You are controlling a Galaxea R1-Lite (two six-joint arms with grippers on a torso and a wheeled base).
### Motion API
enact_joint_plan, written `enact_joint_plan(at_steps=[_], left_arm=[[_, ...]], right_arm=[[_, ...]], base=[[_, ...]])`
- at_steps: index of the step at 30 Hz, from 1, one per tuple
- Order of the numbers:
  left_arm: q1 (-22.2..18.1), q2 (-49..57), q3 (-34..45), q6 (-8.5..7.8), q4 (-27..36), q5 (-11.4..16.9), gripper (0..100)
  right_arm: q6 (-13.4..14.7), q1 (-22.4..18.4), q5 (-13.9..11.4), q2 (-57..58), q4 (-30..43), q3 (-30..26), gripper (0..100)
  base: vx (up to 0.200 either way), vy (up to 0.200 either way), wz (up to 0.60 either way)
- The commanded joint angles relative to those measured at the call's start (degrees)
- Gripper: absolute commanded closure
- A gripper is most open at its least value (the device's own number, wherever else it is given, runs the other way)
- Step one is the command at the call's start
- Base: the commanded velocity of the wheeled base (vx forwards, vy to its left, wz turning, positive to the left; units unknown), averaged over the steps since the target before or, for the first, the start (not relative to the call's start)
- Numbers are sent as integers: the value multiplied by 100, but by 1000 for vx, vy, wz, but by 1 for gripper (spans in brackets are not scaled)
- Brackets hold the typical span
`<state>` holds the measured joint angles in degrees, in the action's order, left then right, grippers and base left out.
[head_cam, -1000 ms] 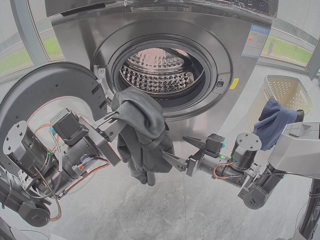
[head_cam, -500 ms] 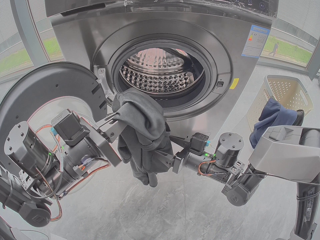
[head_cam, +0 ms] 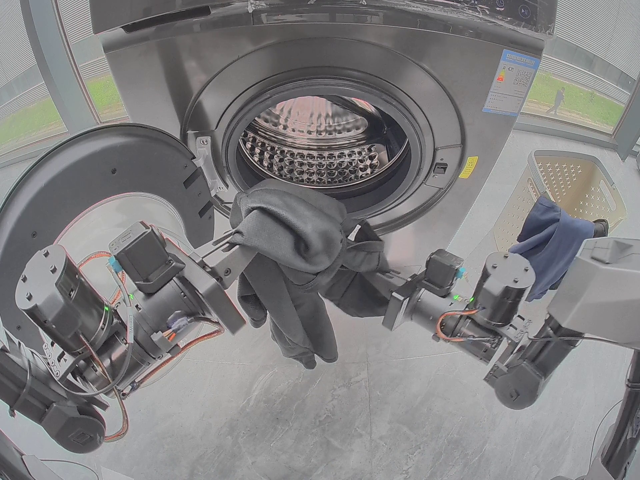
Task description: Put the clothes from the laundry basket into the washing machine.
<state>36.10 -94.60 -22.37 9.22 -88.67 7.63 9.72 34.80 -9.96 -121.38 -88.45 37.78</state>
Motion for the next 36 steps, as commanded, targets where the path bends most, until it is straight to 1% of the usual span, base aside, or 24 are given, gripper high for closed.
enact_joint_plan(at_steps=[1, 3, 4, 5, 8, 12, 21, 22, 25, 28, 30, 36], left_arm=[[-15, -138, -4, 19, -1, -7, 100], [-24, -155, 5, 36, -1, -7, 100], [-24, -155, 5, 36, -1, -7, 100], [-24, -155, 22, 72, 8, -7, 100], [-24, -182, 40, 45, -1, -7, 100], [-24, -270, 163, 28, -1, -7, 100], [-24, -445, 330, 36, -1, 19, 100], [-32, -454, 374, 45, -1, 28, 0], [-41, -542, 400, 98, 8, 10, 0], [-41, -656, 444, 80, 8, -7, 0], [-41, -832, 549, 19, -1, -7, 0], [-41, -867, 593, 19, -1, -7, 0]], right_arm=[[197, -193, 390, 1222, 4, -508, 100], [312, -158, 627, 1556, 12, -623, 100], [312, -158, 644, 1591, 21, -623, 100], [320, -193, 732, 1714, 83, -579, 100], [224, -264, 767, 1767, 56, -456, 100], [215, -343, 776, 1802, 4, -412, 100], [206, -246, 829, 1952, 4, -333, 100], [206, -237, 829, 1952, 4, -333, 100], [206, -237, 820, 1952, 12, -324, 100], [206, -237, 820, 1952, 12, -324, 100], [206, -228, 811, 1960, 12, -324, 100], [215, -228, 776, 1969, 12, -376, 100]], base=[[0, 0, 0], [0, 0, 0], [0, 0, 0], [0, 0, 0], [0, 0, 0], [0, 0, 0], [0, 0, 0], [0, 0, 0], [0, 0, 0], [0, 0, 0], [0, 0, 0], [0, 0, 0]])
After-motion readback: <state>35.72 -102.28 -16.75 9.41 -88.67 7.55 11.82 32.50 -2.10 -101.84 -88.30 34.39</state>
